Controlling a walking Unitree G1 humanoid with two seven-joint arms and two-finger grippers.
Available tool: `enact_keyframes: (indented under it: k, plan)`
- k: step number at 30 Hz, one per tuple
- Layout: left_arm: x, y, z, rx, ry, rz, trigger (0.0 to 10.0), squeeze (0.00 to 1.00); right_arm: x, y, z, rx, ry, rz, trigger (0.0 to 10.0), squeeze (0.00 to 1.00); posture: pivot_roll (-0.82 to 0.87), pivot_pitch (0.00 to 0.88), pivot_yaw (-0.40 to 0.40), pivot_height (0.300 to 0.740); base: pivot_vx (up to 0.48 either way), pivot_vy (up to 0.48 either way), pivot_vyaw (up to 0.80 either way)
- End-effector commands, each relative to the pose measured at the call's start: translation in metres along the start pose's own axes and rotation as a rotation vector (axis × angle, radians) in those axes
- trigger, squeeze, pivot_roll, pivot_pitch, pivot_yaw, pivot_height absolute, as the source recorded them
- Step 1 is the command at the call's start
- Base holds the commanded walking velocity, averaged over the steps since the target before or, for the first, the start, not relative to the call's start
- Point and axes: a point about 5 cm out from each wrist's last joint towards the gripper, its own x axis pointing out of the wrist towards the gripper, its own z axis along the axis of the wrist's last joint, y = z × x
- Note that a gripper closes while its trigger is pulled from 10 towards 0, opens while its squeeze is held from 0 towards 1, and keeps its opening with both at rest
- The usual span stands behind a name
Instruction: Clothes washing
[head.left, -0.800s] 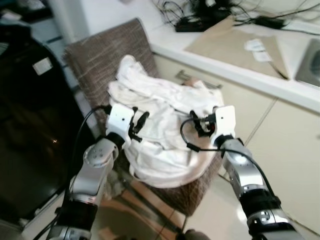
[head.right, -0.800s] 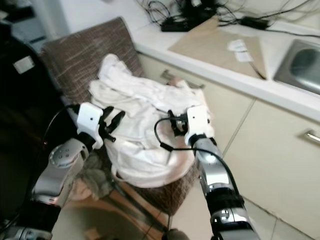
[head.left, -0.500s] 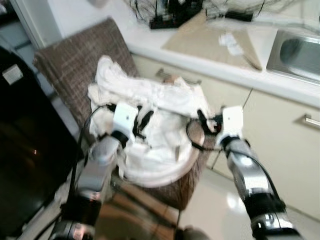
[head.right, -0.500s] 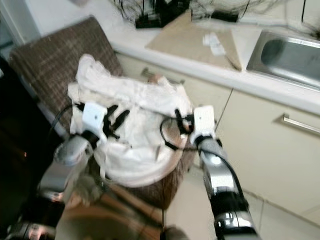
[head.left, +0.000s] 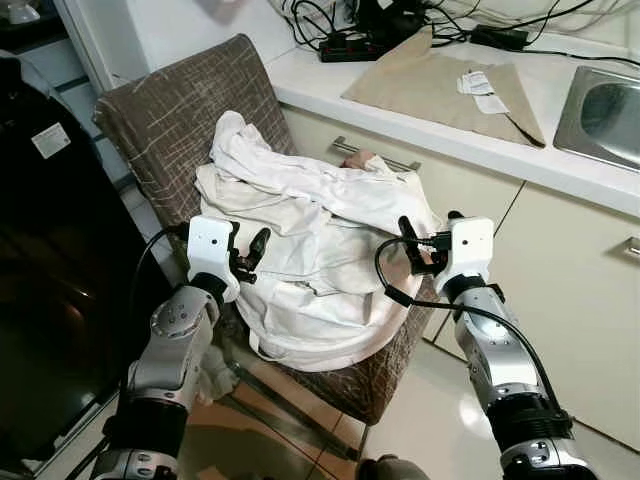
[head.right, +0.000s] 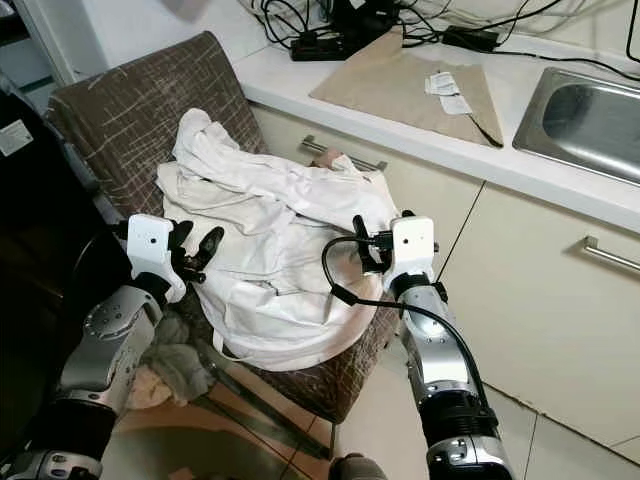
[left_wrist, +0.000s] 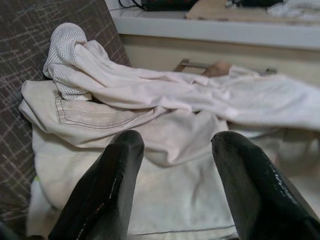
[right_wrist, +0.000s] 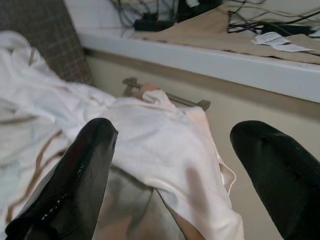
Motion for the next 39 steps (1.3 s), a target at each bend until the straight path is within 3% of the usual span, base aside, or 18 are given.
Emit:
enact_keyframes:
  k: [1, 7, 15, 21, 31, 32, 33, 39]
  plan:
    - [0.004, 0.002, 0.008, -0.056, -0.023, 0.004, 10.0, 1.00, -0.003, -0.008, 0.006, 0.062, -0.047, -0.056, 10.0, 0.00, -0.14, 0.000, 0.031, 0.719, 0.000, 0.000, 0.00]
    - [0.003, 0.004, 0.007, -0.080, -0.029, 0.017, 10.0, 1.00, -0.009, -0.015, 0.001, 0.122, -0.045, -0.089, 10.0, 0.00, -0.15, 0.000, 0.032, 0.719, 0.000, 0.000, 0.00]
    - [0.001, 0.003, 0.007, -0.059, -0.034, 0.012, 10.0, 1.00, -0.014, -0.016, -0.004, 0.078, -0.033, -0.065, 10.0, 0.00, -0.15, 0.000, 0.031, 0.719, 0.000, 0.000, 0.00]
    - [0.002, -0.002, 0.005, 0.007, -0.011, -0.036, 10.0, 1.00, -0.012, -0.014, -0.005, 0.066, -0.021, -0.050, 10.0, 0.00, -0.15, 0.000, 0.033, 0.719, 0.000, 0.000, 0.00]
    - [0.003, -0.003, 0.005, 0.005, -0.014, -0.055, 10.0, 1.00, -0.009, -0.013, -0.006, 0.054, -0.017, -0.034, 10.0, 0.00, -0.15, 0.000, 0.035, 0.719, 0.000, 0.000, 0.00]
    - [0.003, -0.003, 0.004, 0.007, -0.011, -0.053, 10.0, 0.94, -0.009, -0.013, -0.006, 0.056, -0.012, -0.032, 10.0, 0.00, -0.15, 0.000, 0.035, 0.719, 0.000, 0.000, 0.00]
    - [0.003, -0.003, 0.003, 0.011, -0.009, -0.052, 10.0, 0.00, -0.009, -0.012, -0.007, 0.052, -0.002, -0.031, 10.0, 0.00, -0.15, 0.000, 0.030, 0.719, 0.000, 0.480, -0.80]
    - [0.001, -0.002, 0.003, 0.039, -0.009, -0.048, 10.0, 0.00, -0.009, -0.011, -0.009, 0.037, 0.006, -0.014, 10.0, 0.00, -0.14, 0.000, 0.025, 0.719, 0.000, 0.240, -0.67]
